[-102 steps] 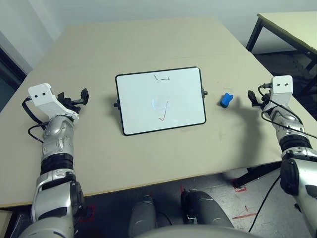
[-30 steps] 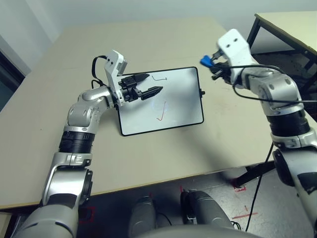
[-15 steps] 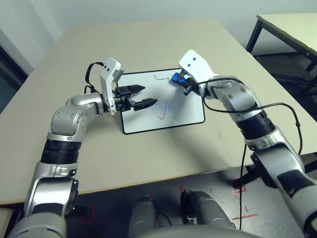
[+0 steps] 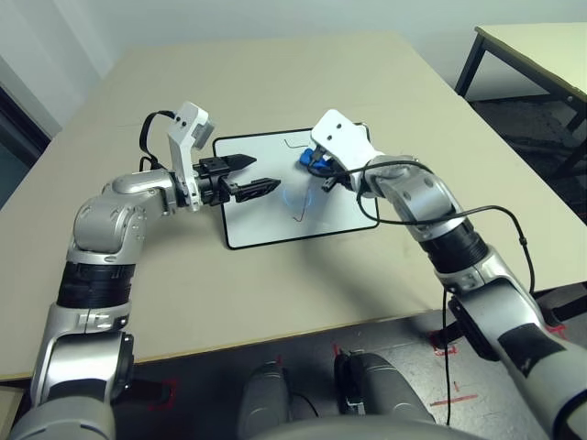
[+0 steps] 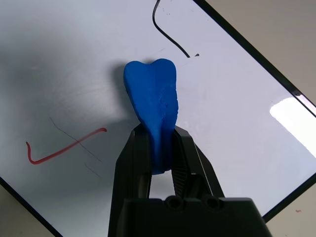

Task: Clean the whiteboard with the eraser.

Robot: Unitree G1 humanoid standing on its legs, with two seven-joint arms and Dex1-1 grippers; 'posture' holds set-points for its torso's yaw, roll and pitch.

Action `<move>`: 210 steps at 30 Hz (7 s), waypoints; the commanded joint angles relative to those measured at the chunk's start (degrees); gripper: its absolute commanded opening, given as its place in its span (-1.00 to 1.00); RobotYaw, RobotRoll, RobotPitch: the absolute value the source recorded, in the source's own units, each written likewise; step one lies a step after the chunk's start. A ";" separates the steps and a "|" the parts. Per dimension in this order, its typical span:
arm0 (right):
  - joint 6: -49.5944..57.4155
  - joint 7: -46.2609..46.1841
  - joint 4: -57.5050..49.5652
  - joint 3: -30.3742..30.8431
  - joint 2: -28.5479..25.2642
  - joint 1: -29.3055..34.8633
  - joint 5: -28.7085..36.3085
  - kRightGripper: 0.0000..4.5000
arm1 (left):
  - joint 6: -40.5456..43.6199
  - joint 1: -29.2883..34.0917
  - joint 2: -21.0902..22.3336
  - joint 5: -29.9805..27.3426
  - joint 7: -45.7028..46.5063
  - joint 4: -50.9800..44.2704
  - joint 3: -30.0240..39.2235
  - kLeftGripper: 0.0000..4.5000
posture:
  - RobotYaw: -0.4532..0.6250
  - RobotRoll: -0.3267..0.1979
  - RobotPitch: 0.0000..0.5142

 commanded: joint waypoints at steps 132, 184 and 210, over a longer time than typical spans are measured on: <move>-0.68 -3.74 2.25 -0.44 9.61 0.59 -1.49 -0.76 | 1.32 3.40 0.35 -2.57 1.94 -2.25 0.95 1.00 | -0.21 0.25 -0.69; 3.86 8.82 -6.00 13.32 -6.89 4.79 -4.34 -0.76 | 3.78 7.16 2.45 -3.48 0.65 -4.78 0.88 1.00 | -0.20 0.25 -0.42; 2.50 12.19 -5.59 13.81 -7.49 -2.89 -6.04 -0.76 | 3.72 7.75 2.34 -4.11 1.03 -5.37 0.73 1.00 | -0.20 0.25 -0.49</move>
